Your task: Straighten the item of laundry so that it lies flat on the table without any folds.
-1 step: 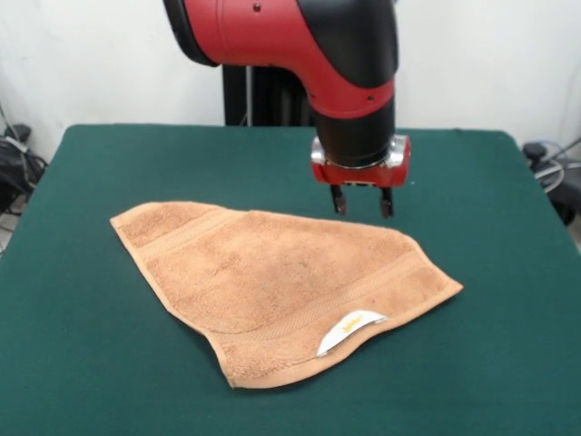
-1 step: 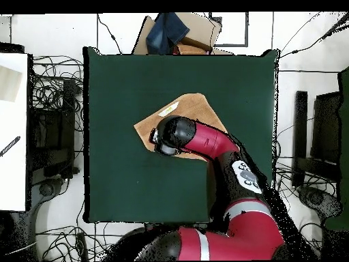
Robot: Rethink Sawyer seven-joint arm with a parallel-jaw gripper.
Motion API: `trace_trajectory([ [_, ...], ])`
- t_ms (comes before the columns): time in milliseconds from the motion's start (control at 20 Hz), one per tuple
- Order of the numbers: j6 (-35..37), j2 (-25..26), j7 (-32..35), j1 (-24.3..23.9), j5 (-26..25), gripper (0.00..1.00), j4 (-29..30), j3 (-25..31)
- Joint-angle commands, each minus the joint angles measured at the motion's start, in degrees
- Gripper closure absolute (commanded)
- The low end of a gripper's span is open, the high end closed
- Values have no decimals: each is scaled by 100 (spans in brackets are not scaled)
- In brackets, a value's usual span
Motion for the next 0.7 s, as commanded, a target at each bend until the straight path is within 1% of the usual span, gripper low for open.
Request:
trace_trajectory([
  [50,17,156,1121,-98,338,0,-8,68],
  [250,-13,204,1192,-126,429,0,47,65],
  [300,289,291,1210,-150,499,0,-38,72],
  [400,401,420,1067,-221,513,0,-144,135],
  [550,349,612,896,-269,492,0,-277,176],
  [700,274,681,877,-264,480,0,-369,188],
])
